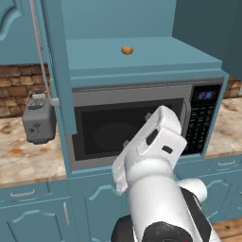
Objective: Pick the tangerine from the counter and place it in the cabinet. Then close the cabinet.
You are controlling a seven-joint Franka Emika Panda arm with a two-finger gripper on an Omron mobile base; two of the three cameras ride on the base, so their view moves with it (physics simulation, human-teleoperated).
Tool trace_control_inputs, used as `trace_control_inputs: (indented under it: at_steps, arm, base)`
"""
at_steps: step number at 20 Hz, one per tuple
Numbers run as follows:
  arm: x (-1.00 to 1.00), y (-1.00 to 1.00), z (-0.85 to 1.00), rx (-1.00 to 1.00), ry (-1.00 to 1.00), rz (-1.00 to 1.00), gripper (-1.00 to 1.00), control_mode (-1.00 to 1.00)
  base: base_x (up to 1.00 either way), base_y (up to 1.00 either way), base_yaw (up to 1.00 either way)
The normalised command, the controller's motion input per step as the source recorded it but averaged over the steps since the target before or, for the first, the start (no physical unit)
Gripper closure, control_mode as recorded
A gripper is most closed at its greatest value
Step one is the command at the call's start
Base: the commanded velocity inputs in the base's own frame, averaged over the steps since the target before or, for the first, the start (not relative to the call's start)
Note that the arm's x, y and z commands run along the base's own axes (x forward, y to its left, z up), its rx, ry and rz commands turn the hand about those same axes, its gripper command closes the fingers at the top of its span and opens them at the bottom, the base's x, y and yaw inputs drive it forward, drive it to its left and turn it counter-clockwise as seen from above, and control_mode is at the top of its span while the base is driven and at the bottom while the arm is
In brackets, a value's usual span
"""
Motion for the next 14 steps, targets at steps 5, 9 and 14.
trace_control_inputs:
  at_steps: [5, 9, 14]
  arm:
    - [-1.00, 0.57, -0.01, -0.14, -0.02, -0.10, -1.00, -1.00]
    - [-0.80, 0.71, 0.02, -0.22, -0.08, -0.01, -1.00, -1.00]
    - [-0.01, 0.66, 0.01, -0.23, 0.00, 0.00, -1.00, -1.00]
  base:
    - [0.00, 0.00, 0.00]
    - [0.00, 0.00, 0.00]
    - [0.00, 0.00, 0.00]
